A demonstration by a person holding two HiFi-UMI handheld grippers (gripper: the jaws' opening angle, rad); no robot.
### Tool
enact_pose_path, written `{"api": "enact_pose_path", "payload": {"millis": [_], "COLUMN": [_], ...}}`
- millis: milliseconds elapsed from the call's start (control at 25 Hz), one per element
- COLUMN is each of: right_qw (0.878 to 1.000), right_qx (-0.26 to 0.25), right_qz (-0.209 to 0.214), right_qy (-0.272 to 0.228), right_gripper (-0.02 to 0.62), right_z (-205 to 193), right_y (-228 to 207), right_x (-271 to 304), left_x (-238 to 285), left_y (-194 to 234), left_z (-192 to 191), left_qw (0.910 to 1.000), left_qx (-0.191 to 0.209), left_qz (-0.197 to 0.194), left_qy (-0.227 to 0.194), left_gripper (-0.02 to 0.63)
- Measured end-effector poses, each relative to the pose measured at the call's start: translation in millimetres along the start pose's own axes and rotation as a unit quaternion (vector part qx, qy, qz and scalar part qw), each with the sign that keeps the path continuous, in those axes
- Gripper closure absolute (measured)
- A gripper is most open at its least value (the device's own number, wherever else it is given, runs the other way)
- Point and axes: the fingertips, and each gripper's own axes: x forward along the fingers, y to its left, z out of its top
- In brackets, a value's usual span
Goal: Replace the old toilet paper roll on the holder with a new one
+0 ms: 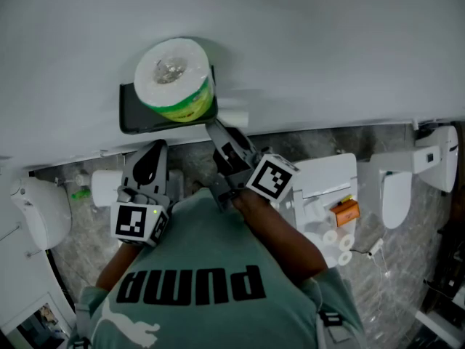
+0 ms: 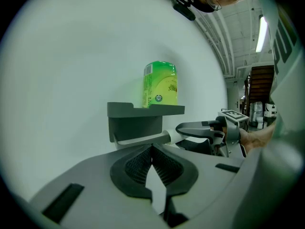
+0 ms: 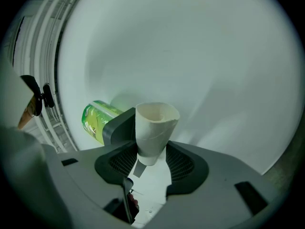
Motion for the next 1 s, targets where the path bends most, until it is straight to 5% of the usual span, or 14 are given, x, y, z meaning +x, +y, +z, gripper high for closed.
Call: {"api": "enact_pose_path", "payload": {"millis": [480, 1000], "right_qw": [0.998, 0.979], "right_qx": [-0.038, -0.171], "right_qz": [-0.036, -0.103], "right_qy": [-0.031, -0.045], "right_gripper": [0.4, 0.4], "right_z": [24, 23], "right_y": [-10, 5], "right_x": [-31, -53], "left_x": [20, 26], "left_y": [-28, -39], "left_z": [0, -5], "left_qw": [0.9992, 0.9957], "left_qx": [0.001, 0.001], "left_qz": [-0.039, -0.092], "left_qy": [0.006, 0.01], "left_gripper": [0.603, 0.603]}}
